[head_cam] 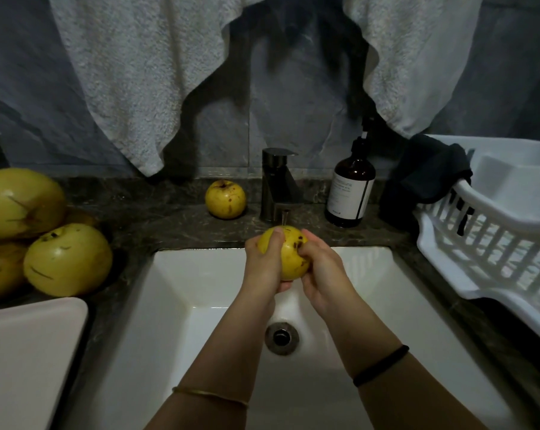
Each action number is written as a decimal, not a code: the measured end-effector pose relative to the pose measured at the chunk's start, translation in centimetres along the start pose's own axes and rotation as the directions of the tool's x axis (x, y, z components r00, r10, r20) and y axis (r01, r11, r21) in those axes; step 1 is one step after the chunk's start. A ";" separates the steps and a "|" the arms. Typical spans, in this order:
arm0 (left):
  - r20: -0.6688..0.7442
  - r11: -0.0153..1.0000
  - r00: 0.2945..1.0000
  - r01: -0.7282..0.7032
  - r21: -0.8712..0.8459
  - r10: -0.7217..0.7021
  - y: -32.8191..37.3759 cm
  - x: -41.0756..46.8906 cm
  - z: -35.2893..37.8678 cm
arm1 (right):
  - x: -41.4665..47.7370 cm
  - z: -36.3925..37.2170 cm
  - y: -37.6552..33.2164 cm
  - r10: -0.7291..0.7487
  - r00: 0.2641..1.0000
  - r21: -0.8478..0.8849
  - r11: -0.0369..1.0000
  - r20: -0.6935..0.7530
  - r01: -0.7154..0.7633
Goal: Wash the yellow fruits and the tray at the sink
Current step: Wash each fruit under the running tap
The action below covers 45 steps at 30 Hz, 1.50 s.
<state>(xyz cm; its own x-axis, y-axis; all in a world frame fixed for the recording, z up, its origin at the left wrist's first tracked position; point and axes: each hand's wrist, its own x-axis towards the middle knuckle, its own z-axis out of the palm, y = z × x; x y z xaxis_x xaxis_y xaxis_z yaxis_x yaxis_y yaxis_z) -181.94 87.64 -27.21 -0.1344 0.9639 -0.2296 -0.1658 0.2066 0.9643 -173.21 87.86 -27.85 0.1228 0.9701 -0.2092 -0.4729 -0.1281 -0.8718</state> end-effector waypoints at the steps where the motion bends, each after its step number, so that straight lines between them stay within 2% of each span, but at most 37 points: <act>1: -0.003 1.000 1.000 -0.003 0.001 0.004 0.0 0.1 0.0 | -0.1 0.0 -0.1 0.004 1.000 0.024 1.000 0.006 -0.004; 4: -0.033 0.994 0.998 0.058 -0.088 -0.062 0.0 0.5 0.0 | -0.5 0.3 -0.3 -0.008 0.999 0.045 0.999 0.047 0.006; 6: -0.018 0.961 0.986 0.160 -0.225 -0.169 0.0 0.7 -0.2 | -0.6 0.3 -0.2 -0.047 0.996 -0.104 0.993 0.078 0.055; 9: 0.097 0.863 0.956 0.290 -0.414 -0.276 -0.2 0.6 -0.3 | -1.0 0.6 0.0 -0.070 0.989 -0.270 0.957 0.132 0.104; 14: 0.214 0.805 0.917 0.399 -0.439 -0.338 -0.5 0.9 -0.4 | -1.0 0.6 0.2 -0.185 0.976 -0.497 0.840 0.115 0.218; 16: 0.263 0.830 0.912 0.399 -0.389 -0.316 -0.6 0.7 -0.3 | -0.8 0.4 0.3 -0.227 0.970 -0.535 0.810 0.091 0.240; 18: 0.249 0.859 0.923 0.368 -0.355 -0.292 -0.6 0.5 -0.2 | -0.6 0.4 0.4 -0.244 0.966 -0.561 0.789 0.087 0.250; 21: 0.167 0.874 0.951 0.306 -0.377 -0.261 -0.7 0.6 -0.1 | -0.5 0.5 0.8 -0.248 0.960 -0.598 0.753 0.128 0.274; 23: 0.068 0.905 0.970 0.243 -0.350 -0.234 -0.9 0.8 -0.2 | -0.3 0.6 1.1 -0.268 0.948 -0.666 0.678 0.170 0.311; 25: 0.030 0.910 0.971 0.233 -0.344 -0.237 -0.8 0.9 -0.3 | -0.3 0.7 1.2 -0.268 0.943 -0.701 0.634 0.196 0.326; 30: 0.051 0.911 0.972 0.233 -0.340 -0.230 -0.9 1.3 -0.5 | -1.0 0.7 1.0 -0.289 0.931 -0.682 0.637 0.221 0.360; 33: 0.070 0.907 0.961 0.277 -0.317 -0.269 -1.0 1.1 -0.5 | -1.0 0.7 0.9 -0.252 0.944 -0.565 0.757 0.213 0.329; 36: -0.005 0.949 0.966 0.251 -0.190 -0.257 -0.9 1.2 -0.6 | -1.2 0.5 0.5 -0.225 0.949 -0.461 0.834 0.219 0.304; 39: -0.034 0.958 0.969 0.236 -0.160 -0.245 -0.8 1.5 -0.6 | -1.1 0.4 0.4 -0.164 0.965 -0.365 0.902 0.203 0.230; 45: -0.042 0.962 0.963 0.265 -0.061 -0.267 -0.8 1.5 -0.5 | -1.4 0.7 0.2 -0.211 0.964 -0.458 0.849 0.161 0.263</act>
<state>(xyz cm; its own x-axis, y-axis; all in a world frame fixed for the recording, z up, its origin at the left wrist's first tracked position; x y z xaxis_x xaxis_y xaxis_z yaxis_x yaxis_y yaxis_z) -182.54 88.83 -28.42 -0.1265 0.8656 -0.4845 -0.2544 0.4437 0.8593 -174.07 86.64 -27.47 0.0778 0.9955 0.0537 0.0299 0.0516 -0.9982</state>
